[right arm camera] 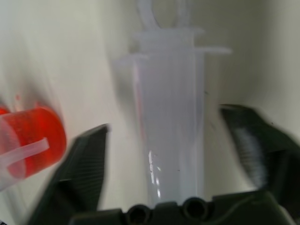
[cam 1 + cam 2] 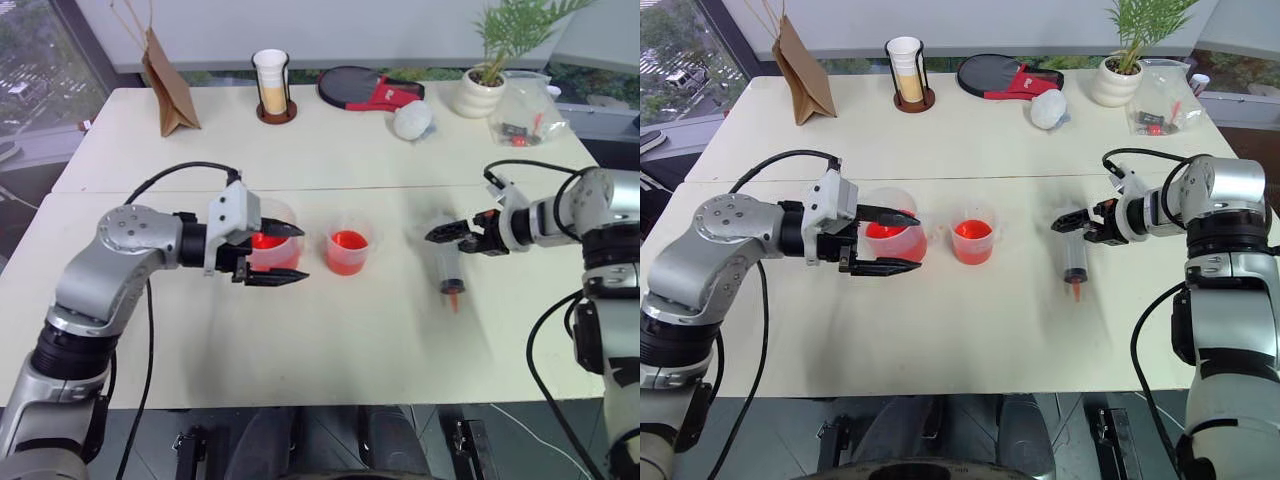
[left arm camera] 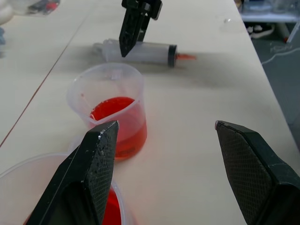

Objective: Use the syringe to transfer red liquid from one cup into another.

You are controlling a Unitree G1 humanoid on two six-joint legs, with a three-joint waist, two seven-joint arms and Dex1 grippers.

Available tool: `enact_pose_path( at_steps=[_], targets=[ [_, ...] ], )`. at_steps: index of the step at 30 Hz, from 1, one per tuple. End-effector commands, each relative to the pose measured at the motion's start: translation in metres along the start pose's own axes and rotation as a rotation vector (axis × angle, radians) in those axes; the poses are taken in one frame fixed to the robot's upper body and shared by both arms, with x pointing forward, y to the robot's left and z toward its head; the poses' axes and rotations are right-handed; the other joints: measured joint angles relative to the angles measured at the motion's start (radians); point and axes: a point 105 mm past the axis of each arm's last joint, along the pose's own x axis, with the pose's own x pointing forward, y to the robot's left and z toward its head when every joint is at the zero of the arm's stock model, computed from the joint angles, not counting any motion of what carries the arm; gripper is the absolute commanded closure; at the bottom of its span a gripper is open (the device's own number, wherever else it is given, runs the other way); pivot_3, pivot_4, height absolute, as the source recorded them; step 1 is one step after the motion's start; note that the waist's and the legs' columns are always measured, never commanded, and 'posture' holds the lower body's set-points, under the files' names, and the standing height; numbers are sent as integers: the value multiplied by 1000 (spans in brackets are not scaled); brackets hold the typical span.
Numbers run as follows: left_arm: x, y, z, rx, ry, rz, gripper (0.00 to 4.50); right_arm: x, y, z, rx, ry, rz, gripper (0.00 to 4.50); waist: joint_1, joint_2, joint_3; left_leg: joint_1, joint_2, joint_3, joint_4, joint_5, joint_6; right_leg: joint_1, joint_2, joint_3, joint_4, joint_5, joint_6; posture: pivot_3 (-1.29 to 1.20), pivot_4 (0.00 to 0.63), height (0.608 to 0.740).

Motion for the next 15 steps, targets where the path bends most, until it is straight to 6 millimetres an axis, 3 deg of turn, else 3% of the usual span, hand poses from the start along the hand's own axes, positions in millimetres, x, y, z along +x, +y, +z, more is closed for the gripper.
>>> enact_pose_path(
  at_steps=[1,4,5,8,11,15],
  targets=[
    [-27,14,27,-20,-90,101,1092,-22,7,21,-84,-115,26,29,1,0,0,0,0,0,0,0,0,0,0,0,0,0,0,0,150,739],
    [-63,32,27,-67,-85,278,1092,-64,12,46,-307,-304,29,29,0,1,1,-1,0,0,0,0,0,-1,0,0,0,0,0,0,150,739],
    [-72,35,26,-77,-79,323,1092,-74,14,49,-367,-342,34,29,1,1,1,-1,0,0,0,0,0,-2,0,0,0,0,0,0,150,739],
    [-103,31,12,-183,-54,432,1092,-103,-4,44,-499,-421,1,29,0,1,1,-1,0,0,-2,-1,1,-2,0,-1,-1,0,0,0,150,739],
    [-126,23,-12,-315,-31,497,1092,-100,-35,20,-568,-385,-37,29,-1,-1,0,1,0,1,-2,-2,3,1,0,-1,-1,0,1,0,150,739],
    [-153,16,-52,-439,24,612,1092,-85,-64,9,-497,-405,-73,29,-4,1,0,4,1,3,-1,-5,8,2,-1,1,-1,0,0,0,150,739]
  ],
)
